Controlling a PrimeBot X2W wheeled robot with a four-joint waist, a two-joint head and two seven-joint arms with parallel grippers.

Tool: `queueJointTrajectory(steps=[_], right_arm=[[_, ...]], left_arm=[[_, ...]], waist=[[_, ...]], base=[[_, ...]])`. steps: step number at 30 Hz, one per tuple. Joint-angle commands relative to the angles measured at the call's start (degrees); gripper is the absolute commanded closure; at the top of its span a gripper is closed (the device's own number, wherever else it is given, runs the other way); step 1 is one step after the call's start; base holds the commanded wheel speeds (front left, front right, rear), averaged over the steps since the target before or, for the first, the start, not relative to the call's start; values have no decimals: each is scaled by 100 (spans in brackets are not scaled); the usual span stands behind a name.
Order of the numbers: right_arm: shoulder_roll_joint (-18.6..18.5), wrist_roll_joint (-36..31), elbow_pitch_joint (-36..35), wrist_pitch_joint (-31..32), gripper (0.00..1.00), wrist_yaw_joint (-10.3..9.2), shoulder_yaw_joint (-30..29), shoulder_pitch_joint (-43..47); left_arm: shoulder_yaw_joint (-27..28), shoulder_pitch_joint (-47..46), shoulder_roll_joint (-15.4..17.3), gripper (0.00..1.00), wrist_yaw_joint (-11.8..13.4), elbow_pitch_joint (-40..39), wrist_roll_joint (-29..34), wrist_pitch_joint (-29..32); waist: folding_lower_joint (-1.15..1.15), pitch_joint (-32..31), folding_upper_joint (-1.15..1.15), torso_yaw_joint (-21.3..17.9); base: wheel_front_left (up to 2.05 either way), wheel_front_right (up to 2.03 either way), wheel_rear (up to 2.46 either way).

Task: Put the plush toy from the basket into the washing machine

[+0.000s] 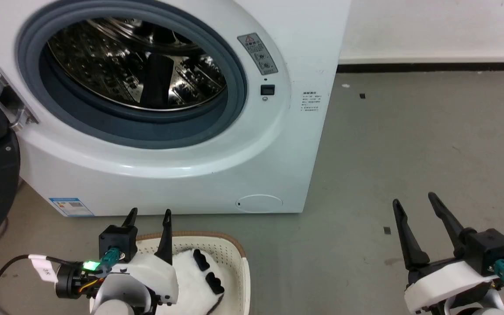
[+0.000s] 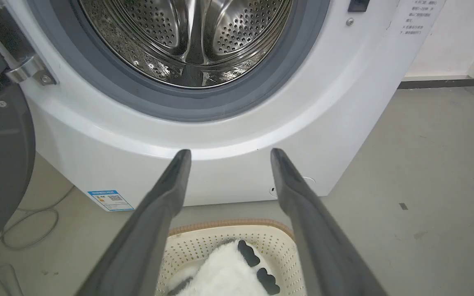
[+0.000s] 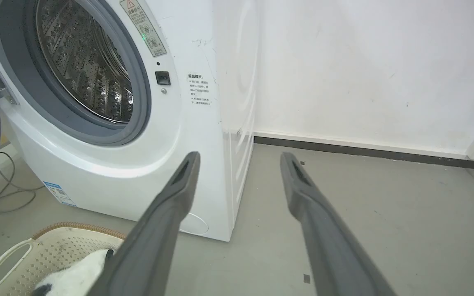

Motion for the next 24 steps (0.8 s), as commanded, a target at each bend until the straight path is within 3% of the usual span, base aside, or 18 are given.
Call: queueJointTrajectory(steps=[1,24], right_arm=[[-1,74,-75,-70,0,1,-19,-148],[-1,150,-655,-343,0,1,-199,-623]], left_arm=[[-28,-195,60,0,-44,214,-40,-3],[-506,-1573,366,0,-189,1723,-1,676]], waist=[[0,185,0,-35],[0,1817,0,-18]], base=[[0,0,0],[0,0,0]])
